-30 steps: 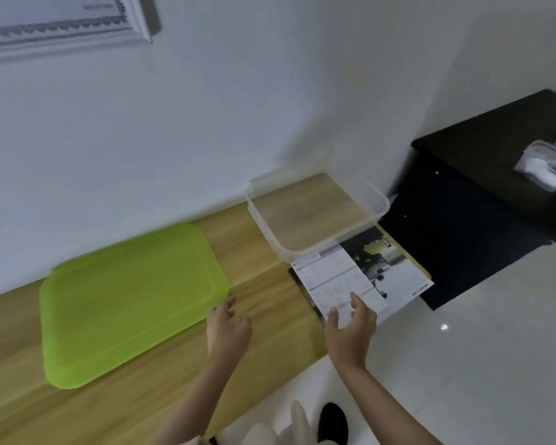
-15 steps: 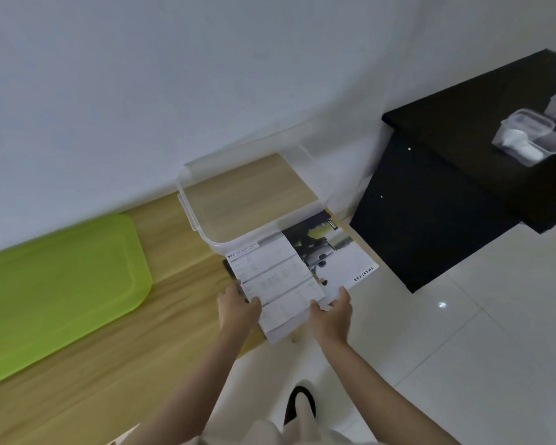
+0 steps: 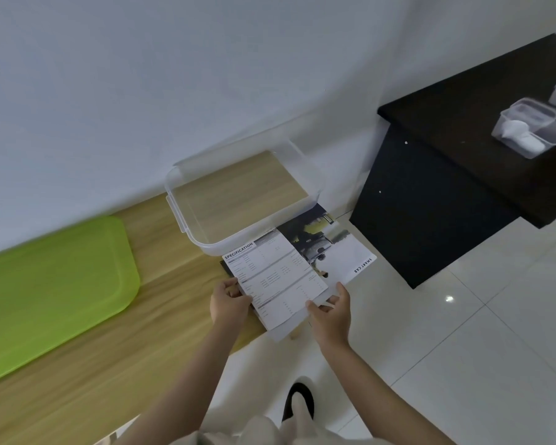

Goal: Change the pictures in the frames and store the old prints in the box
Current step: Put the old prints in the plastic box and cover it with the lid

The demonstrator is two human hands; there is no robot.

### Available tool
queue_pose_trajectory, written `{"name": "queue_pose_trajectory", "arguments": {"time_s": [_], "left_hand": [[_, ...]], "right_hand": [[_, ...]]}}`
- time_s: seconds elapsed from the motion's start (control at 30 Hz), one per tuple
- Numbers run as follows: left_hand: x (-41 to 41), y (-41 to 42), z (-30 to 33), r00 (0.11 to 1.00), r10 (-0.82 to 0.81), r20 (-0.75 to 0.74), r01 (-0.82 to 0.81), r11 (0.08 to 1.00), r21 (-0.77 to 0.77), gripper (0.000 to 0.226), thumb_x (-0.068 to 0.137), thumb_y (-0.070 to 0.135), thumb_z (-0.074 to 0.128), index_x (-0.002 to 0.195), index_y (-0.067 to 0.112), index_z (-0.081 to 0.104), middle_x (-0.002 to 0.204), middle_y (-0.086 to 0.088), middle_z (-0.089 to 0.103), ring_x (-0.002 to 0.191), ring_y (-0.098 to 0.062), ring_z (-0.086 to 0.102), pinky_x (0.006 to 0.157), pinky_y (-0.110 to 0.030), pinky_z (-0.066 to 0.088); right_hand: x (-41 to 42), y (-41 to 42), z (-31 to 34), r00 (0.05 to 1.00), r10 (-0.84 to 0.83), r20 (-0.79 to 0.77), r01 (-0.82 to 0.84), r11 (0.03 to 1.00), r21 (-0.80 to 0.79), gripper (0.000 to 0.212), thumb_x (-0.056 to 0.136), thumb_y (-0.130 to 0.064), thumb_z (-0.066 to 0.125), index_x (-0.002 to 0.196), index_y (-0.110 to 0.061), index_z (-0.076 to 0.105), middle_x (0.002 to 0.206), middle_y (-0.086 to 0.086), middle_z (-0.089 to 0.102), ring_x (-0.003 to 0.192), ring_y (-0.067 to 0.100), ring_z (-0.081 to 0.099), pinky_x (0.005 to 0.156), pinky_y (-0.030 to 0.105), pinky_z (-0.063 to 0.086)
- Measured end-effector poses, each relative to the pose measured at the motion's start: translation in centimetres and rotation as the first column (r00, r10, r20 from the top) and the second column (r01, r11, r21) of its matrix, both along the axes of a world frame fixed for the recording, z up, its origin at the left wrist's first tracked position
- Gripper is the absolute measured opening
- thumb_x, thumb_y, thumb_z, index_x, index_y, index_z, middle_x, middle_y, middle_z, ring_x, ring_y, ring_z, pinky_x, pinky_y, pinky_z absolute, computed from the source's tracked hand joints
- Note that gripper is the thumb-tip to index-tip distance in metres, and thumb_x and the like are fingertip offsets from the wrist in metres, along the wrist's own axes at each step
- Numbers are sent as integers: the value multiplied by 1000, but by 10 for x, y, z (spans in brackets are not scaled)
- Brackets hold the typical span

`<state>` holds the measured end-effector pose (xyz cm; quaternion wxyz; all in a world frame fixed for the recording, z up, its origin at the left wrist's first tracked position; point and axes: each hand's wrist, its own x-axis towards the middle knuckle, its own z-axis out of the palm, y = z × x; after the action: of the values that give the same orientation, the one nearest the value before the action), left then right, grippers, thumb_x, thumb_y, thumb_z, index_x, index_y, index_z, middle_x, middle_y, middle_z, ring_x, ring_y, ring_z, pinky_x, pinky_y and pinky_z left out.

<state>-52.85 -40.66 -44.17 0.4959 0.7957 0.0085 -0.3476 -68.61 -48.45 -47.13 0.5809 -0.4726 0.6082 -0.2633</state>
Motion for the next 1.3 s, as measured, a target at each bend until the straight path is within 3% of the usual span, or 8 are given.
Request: {"name": "queue_pose_trajectory", "arguments": {"time_s": [0.17,0.33,0.5,0.6,0.77,0.93,1.13,1.3], "left_hand": [[-14,3,1,1000,-1,17,1,999,-38,38,74,-6,68,105,12,56,92,-3,66,83,-18,66,75,-39,57],[-36,0,13,997,-24,66,30,996,-80,37,77,-3,68,107,16,57,83,6,66,75,-8,65,59,-22,51],[-45,-10,31,990,-50,129,72,982,-175,37,78,-1,67,103,23,56,87,6,66,70,-2,65,52,-14,48],[-37,-18,45,981,-59,184,107,959,-264,39,78,-2,66,109,21,59,95,4,68,78,-6,67,60,-13,52],[14,-30,65,970,-20,242,104,934,-341,42,78,-3,66,114,17,60,100,1,68,88,-13,68,75,-30,57],[86,-34,79,970,3,244,75,947,-312,39,81,-5,62,110,20,59,94,7,65,86,-6,65,60,-14,52],[158,-50,65,973,-9,232,56,979,-197,39,77,-6,63,107,19,61,94,6,65,90,-15,64,75,-26,52],[191,-61,52,956,-73,284,102,991,-90,39,77,-1,61,112,16,61,96,2,67,88,-16,65,73,-24,50]], "right_hand": [[-12,-9,8,993,-71,97,71,997,5,88,79,-7,71,148,-24,19,119,6,53,89,16,64,85,43,56],[-25,-17,21,978,-163,130,172,983,-68,79,83,-2,67,146,-19,23,109,10,65,85,9,66,58,15,53],[-32,-23,37,958,-220,184,252,952,-174,78,83,-1,66,145,-23,25,105,10,65,88,18,68,57,16,54],[-26,-27,53,941,-244,234,296,929,-224,78,82,0,67,145,-23,26,105,9,64,89,18,68,60,18,55],[18,-44,81,929,-163,331,256,931,-259,80,79,3,69,143,-20,28,106,6,66,88,6,70,64,18,55],[88,-60,90,961,-53,270,120,963,-240,85,78,1,71,145,-22,24,104,4,64,78,1,69,59,15,54],[160,-78,76,991,28,128,-4,984,-181,92,79,-5,73,149,-21,16,101,7,62,83,9,65,66,21,52],[188,-86,69,999,51,-12,-52,988,-147,92,76,-10,77,148,-13,20,104,8,60,80,6,61,63,18,48]]}}
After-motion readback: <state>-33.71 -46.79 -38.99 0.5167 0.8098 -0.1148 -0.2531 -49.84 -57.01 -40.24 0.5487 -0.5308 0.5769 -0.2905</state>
